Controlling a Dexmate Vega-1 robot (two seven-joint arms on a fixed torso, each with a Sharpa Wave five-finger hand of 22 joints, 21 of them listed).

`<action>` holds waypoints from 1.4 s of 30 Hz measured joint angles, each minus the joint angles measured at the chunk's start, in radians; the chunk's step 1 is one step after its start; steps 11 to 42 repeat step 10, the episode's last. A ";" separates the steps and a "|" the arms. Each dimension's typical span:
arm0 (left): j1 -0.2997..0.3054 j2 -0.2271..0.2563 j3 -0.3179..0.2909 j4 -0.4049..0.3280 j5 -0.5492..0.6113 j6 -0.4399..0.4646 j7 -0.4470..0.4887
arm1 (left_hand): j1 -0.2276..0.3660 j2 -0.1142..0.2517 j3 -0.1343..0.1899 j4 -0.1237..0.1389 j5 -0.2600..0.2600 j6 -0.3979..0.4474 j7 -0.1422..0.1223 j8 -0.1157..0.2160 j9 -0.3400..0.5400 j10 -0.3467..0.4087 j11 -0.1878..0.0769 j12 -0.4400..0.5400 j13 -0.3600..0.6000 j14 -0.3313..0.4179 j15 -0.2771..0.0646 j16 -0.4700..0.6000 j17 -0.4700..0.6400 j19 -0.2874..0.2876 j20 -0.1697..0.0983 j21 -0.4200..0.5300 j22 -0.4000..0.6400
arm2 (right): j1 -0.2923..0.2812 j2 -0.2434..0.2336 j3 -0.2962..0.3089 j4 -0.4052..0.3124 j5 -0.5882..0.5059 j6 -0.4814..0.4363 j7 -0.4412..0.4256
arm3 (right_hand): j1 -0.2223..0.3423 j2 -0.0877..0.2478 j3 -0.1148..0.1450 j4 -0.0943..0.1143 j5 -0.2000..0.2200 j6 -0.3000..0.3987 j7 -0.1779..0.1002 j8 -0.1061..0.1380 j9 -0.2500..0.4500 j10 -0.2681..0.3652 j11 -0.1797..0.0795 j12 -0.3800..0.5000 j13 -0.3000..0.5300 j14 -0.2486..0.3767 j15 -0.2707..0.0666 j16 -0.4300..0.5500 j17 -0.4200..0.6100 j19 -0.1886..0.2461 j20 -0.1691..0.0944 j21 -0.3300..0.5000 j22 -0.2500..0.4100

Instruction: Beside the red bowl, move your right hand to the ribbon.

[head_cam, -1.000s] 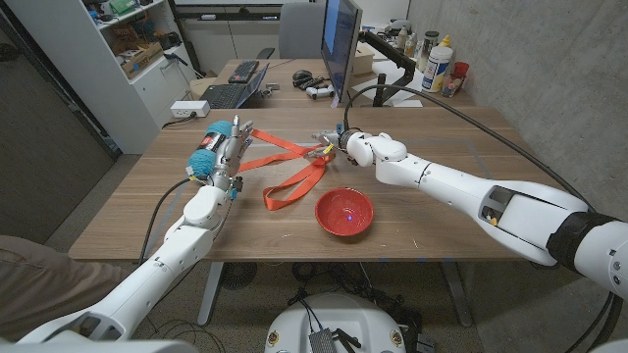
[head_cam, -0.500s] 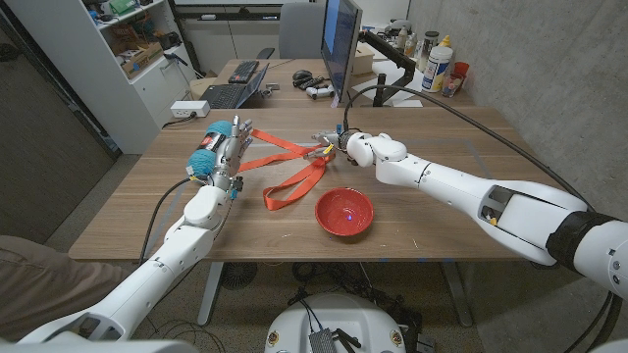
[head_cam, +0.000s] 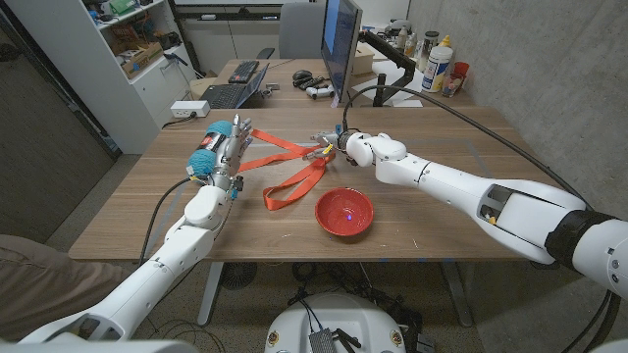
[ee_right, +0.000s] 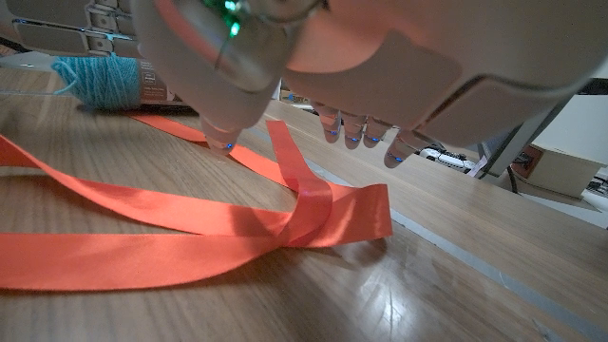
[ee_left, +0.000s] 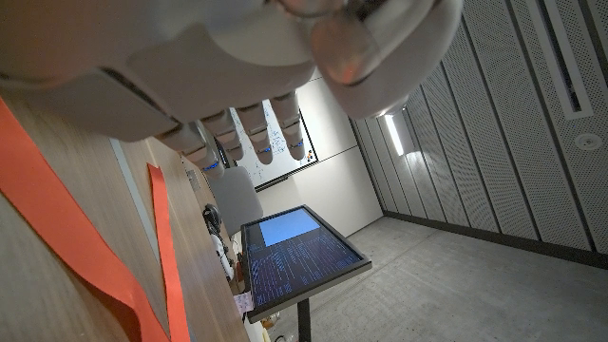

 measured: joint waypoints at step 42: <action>0.003 -0.004 0.000 -0.001 0.001 -0.003 0.001 | 0.000 0.000 0.000 0.000 0.008 -0.007 -0.007 0.000 0.000 -0.003 -0.003 0.000 -0.001 0.000 0.000 0.000 0.000 0.000 0.000 0.000 0.000 | -0.002 -0.005 -0.001 -0.016 -0.002 -0.004 0.007 | 0.011 -0.003 0.001 -0.007 0.008 0.000 0.000 0.000 0.000 0.000 0.000 0.000 0.000 0.000 0.000 0.000 0.000 0.000 0.000 0.000 0.000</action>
